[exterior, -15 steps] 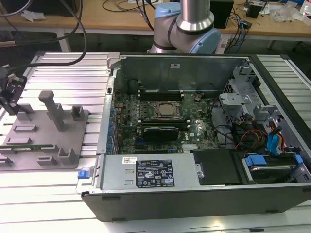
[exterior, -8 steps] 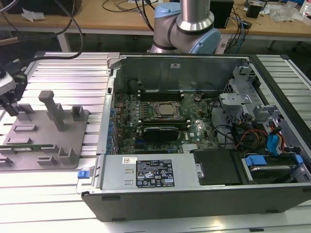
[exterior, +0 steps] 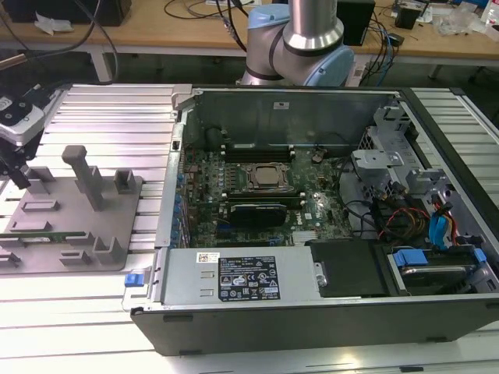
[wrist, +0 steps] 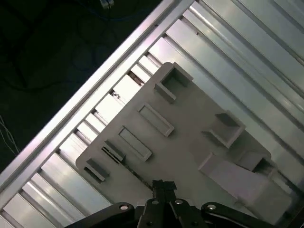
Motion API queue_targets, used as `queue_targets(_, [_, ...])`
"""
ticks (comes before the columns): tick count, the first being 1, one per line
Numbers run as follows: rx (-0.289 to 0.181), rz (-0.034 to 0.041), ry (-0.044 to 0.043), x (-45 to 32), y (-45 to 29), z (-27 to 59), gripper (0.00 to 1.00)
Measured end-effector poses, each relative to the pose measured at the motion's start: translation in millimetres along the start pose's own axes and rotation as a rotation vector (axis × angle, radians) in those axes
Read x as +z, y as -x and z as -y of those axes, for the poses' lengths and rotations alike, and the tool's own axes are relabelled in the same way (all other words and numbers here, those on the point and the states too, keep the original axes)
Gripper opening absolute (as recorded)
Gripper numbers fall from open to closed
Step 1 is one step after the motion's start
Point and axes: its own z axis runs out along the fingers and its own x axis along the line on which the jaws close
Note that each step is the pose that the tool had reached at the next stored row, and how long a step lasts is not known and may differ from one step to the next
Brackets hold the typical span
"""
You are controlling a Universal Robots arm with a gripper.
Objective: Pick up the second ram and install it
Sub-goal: 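Pick up the second ram and move it above second insertion slot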
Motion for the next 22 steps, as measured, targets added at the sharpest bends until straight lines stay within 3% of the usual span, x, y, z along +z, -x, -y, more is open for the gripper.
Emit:
queue_targets(3, [-0.074,-0.003,0.0015,1.7,0.0,0.1,0.08])
queue_targets(5, [-0.174,-0.007,0.0035,4.1,-0.1,0.2,0.08])
queue_targets(7, [-0.22,-0.0087,0.0044,5.2,-0.1,0.2,0.08])
queue_targets(15, [-0.539,-0.0213,0.0109,12.2,-0.2,0.5,0.08])
queue_targets(22, [-0.743,-0.0294,0.0151,16.5,-0.3,0.7,0.08])
